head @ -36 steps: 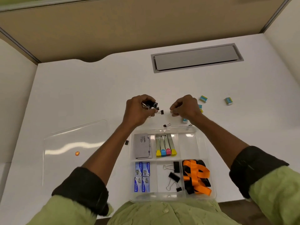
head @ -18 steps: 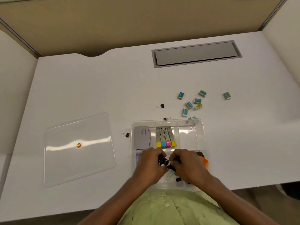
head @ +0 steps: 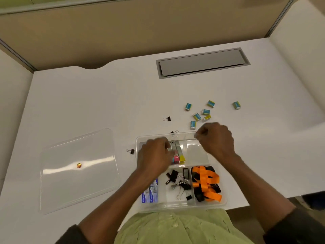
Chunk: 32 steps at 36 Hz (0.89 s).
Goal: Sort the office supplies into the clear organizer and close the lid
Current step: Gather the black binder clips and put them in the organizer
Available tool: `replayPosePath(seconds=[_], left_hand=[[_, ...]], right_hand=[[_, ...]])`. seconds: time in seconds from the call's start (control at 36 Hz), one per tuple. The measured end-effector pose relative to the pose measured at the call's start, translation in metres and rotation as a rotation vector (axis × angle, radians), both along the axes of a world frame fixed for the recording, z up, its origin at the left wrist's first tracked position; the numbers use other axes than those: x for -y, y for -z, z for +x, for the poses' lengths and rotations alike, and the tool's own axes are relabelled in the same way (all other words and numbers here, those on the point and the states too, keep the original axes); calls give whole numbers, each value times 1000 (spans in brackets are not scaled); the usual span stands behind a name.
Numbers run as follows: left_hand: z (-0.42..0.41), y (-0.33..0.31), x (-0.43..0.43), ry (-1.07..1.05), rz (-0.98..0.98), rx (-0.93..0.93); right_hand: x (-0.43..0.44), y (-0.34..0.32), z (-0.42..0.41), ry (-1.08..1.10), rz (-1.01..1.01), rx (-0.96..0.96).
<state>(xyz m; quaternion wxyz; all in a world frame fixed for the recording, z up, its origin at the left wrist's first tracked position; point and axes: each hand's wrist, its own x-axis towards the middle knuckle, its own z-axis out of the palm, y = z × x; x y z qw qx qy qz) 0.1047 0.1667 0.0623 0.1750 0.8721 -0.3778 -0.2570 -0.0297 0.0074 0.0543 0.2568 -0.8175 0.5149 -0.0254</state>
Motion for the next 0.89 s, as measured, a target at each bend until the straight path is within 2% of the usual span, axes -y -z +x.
replayPosePath(seconds=[0.08,0.22,0.33,0.44,0.56,0.67,0.89], left_hand=[[27,2,28,-34,-40,75],[63,21,74,48,-33,150],[77,39,103,162,107,191],[84,61,119,281,242,173],[82,79,123,364,272,193],[81,91,122,412,229,262],[91,96,120,420,106,186]], right_hand=[[42,11,19,17,-14,-124],[81,25,50,-132,77,-401],[88,36,64,-236,105,-537],[89,45,72,-301,91,-584],[87,48,78,-323,91,-621],[85,51,79,-301,102,-582],[83,36,71,-121,5,-410]])
